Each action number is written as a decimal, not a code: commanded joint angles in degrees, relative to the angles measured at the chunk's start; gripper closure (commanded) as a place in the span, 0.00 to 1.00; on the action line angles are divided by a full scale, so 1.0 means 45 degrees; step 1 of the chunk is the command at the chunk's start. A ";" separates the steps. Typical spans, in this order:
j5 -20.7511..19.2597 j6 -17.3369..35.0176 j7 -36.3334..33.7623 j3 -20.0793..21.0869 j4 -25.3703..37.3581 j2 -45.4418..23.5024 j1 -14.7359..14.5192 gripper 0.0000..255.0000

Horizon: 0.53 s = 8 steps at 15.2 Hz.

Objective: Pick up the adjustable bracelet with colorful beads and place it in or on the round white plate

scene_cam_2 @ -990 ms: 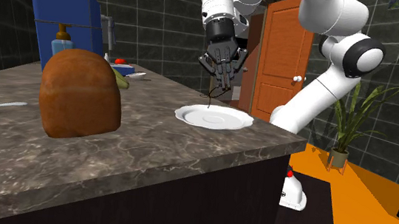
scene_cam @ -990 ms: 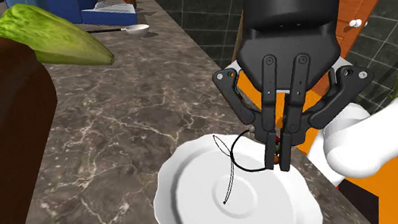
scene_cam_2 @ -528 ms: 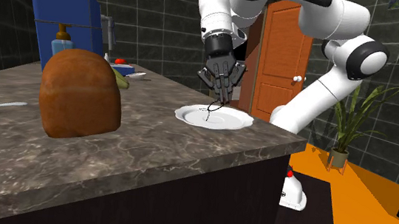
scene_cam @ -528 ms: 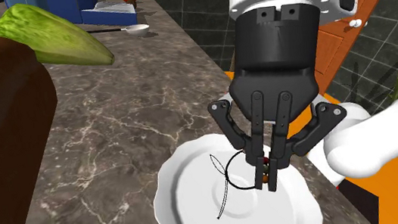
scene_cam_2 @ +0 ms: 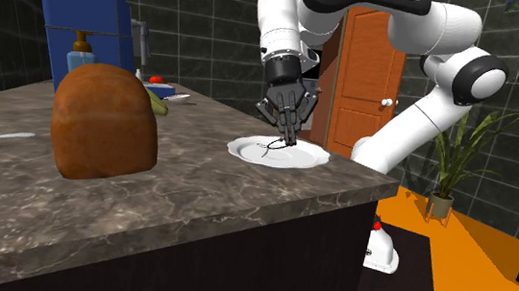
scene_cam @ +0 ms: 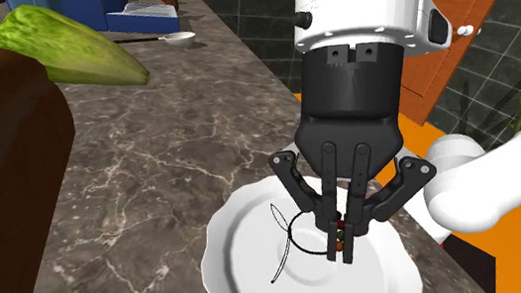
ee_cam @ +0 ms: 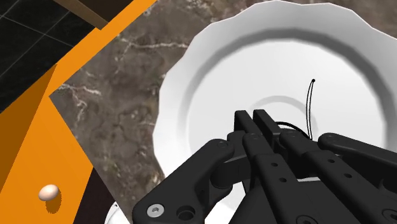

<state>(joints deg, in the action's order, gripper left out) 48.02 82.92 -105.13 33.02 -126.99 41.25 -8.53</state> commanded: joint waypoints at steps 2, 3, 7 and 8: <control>0.0003 0.0009 0.0001 0.0007 -0.0009 0.0000 0.0000 1.00; 0.0003 0.0009 0.0001 0.0007 -0.0009 0.0000 0.0000 1.00; 0.0003 0.0008 0.0000 0.0007 -0.0008 0.0000 0.0000 0.00; 0.0003 0.0008 0.0000 0.0007 -0.0008 0.0000 0.0000 0.00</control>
<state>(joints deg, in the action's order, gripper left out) 48.03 82.96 -105.13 33.05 -127.03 41.25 -8.53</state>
